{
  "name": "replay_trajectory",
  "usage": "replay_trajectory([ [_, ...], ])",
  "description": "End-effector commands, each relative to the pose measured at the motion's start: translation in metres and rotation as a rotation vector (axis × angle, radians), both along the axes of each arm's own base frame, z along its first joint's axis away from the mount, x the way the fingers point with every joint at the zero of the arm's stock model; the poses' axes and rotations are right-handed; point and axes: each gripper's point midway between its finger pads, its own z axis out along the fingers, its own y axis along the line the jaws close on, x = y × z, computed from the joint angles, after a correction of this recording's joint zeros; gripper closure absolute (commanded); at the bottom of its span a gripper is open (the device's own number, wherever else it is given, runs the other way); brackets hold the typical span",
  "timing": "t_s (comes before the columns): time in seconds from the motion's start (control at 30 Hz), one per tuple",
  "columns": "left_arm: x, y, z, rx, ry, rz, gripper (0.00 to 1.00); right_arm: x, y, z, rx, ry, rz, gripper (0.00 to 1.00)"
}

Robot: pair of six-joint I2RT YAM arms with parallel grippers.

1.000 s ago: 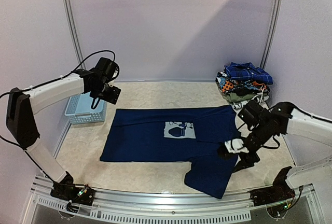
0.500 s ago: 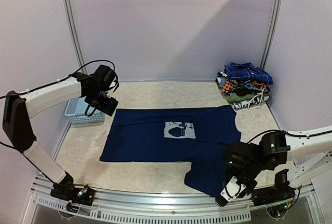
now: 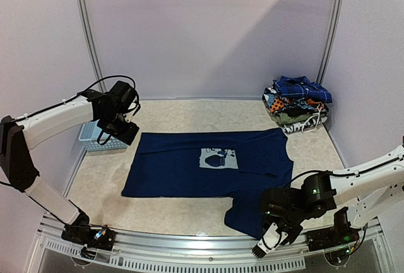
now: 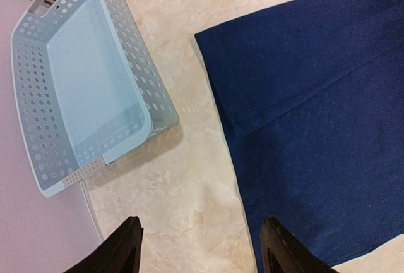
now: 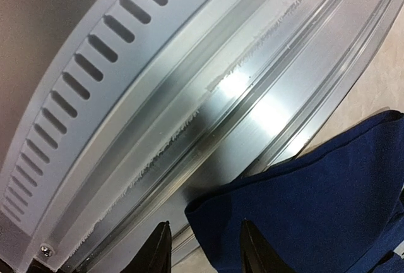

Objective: Fold and stack the mixed laundry pile
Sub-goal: Pick up the 1/3-folded T-shirt from the center of the board.

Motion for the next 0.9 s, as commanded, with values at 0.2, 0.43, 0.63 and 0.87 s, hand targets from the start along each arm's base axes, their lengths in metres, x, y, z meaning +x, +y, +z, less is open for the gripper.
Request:
replay_trajectory([
  [0.2, -0.007, 0.007, -0.005, 0.045, 0.03, -0.001, 0.34, -0.002, -0.001, -0.014, -0.034, -0.039, 0.023, 0.65],
  [0.43, -0.007, 0.009, -0.005, 0.047, 0.028, 0.001, 0.34, 0.001, -0.006, -0.023, -0.06, -0.069, 0.038, 0.69],
  [0.63, -0.013, 0.011, -0.01, 0.042, 0.045, 0.022, 0.33, 0.014, 0.006, -0.022, -0.028, -0.143, 0.007, 0.93],
  [0.87, -0.053, -0.003, -0.024, -0.144, 0.177, 0.133, 0.34, 0.029, 0.012, 0.011, 0.039, -0.2, -0.073, 1.0],
])
